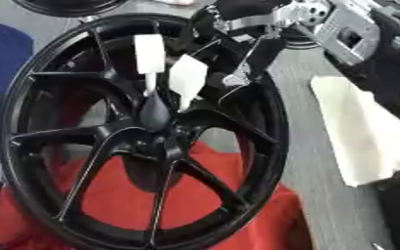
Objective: Pull the pin out of the wheel hub.
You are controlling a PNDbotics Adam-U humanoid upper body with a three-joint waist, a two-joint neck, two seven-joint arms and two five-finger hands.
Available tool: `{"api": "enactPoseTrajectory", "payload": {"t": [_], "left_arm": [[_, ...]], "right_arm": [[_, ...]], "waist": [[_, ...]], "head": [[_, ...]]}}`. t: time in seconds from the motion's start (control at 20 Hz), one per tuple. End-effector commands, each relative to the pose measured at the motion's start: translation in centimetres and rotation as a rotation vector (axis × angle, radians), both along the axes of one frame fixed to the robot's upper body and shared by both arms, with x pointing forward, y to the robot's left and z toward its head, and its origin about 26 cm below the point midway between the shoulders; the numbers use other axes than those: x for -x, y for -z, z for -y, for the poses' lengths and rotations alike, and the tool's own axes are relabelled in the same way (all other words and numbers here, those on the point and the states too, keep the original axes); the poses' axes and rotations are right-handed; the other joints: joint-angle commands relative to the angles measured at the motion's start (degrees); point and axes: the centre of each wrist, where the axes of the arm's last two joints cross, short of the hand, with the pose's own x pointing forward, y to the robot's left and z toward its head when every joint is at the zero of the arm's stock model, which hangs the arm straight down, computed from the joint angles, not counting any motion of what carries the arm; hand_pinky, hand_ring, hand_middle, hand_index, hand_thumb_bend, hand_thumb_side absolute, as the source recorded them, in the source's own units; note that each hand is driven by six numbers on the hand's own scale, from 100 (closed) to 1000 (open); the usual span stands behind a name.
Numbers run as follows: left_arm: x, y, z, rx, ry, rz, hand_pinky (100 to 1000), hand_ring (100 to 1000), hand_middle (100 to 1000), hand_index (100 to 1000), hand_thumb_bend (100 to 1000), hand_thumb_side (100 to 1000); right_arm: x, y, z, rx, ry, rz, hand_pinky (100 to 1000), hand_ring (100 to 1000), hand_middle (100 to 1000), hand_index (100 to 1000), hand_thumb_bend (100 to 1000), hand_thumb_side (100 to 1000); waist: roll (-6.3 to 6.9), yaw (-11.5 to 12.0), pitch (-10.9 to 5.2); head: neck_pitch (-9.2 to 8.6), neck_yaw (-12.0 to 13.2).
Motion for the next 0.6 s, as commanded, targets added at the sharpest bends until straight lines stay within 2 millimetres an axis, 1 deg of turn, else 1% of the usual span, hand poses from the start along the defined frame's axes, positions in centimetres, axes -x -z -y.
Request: {"api": "enactPoseTrajectory", "payload": {"t": [0.05, 0.4, 0.6], "left_arm": [[0.3, -0.8, -0.2, -0.023, 0.004, 0.026, 700, 731, 612, 697, 100, 780], [0.3, -0.9, -0.1, -0.021, 0.009, 0.027, 699, 726, 606, 697, 100, 781], [0.2, -0.9, 0.0, -0.019, 0.010, 0.029, 699, 725, 604, 697, 100, 781]], "right_arm": [[0.5, -1.3, 0.0, 0.383, -0.236, 0.033, 892, 875, 834, 908, 253, 376], [1.2, -1.1, -0.9, 0.390, -0.282, 0.032, 894, 875, 830, 904, 269, 335], [1.5, -1.0, -1.4, 0.398, -0.300, 0.036, 893, 874, 827, 901, 268, 333]], "waist": [[0.34, -0.1, -1.81], [0.27, 0.2, -1.61], [0.26, 0.4, -1.40]], "head": [[-0.80, 0.0], [-1.27, -0.3], [-1.41, -0.4]]}}
